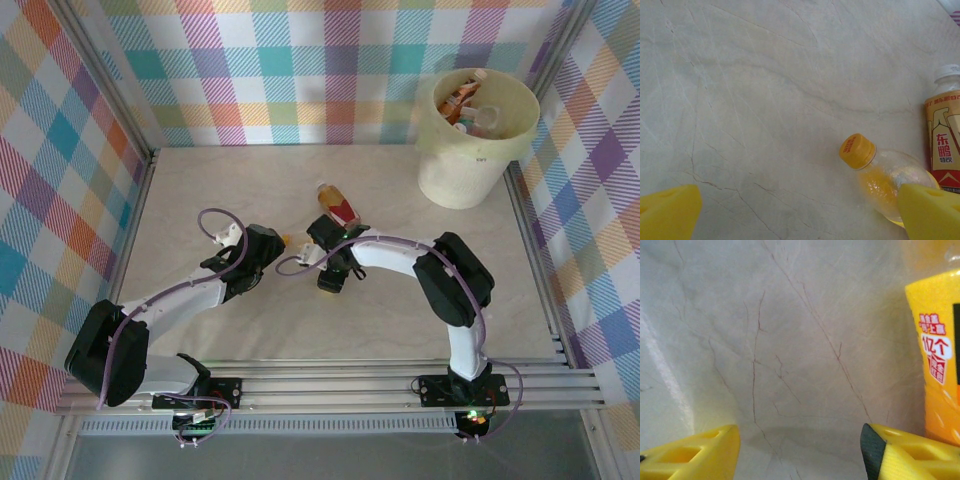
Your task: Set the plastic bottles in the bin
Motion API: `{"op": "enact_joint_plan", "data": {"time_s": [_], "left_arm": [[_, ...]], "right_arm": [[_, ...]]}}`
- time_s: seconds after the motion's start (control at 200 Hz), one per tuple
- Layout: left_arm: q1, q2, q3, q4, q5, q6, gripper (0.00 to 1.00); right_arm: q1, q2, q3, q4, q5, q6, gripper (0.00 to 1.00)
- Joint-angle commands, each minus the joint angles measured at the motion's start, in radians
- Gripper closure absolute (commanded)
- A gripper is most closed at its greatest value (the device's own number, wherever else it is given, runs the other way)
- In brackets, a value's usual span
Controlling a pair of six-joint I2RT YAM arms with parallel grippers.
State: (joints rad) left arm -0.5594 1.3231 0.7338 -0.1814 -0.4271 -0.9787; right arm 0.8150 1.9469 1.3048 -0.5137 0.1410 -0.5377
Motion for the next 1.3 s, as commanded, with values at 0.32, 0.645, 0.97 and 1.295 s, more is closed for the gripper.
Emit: {"op": "enact_joint_plan", "data": {"time_s": [0.32,0.645,0.97,1.295], "left_arm": [[0.074,-0.093,-0.032,-0.068,-0.03,-0.018,0.0],[0.113,-0.215,-0.112,-0.087,-0.039,-0.038,0.0],[0.116,-0.207,-0.115,-0.052,0.009,-0.002,0.0],[0.117,-0.129,-0.096,0.035,0.093,0.039,0.0]], "right_arm": [[-0.071,-0.039,0.17,0.047,-0.019,-0.164,0.27],[-0.092,0.159,0.332,-0.051,-0.006,-0.323,0.19],[-0.07,0.248,0.374,-0.119,-0.068,-0.271,0.18],[-0.071,0.158,0.293,-0.041,-0.106,-0.118,0.39]]}}
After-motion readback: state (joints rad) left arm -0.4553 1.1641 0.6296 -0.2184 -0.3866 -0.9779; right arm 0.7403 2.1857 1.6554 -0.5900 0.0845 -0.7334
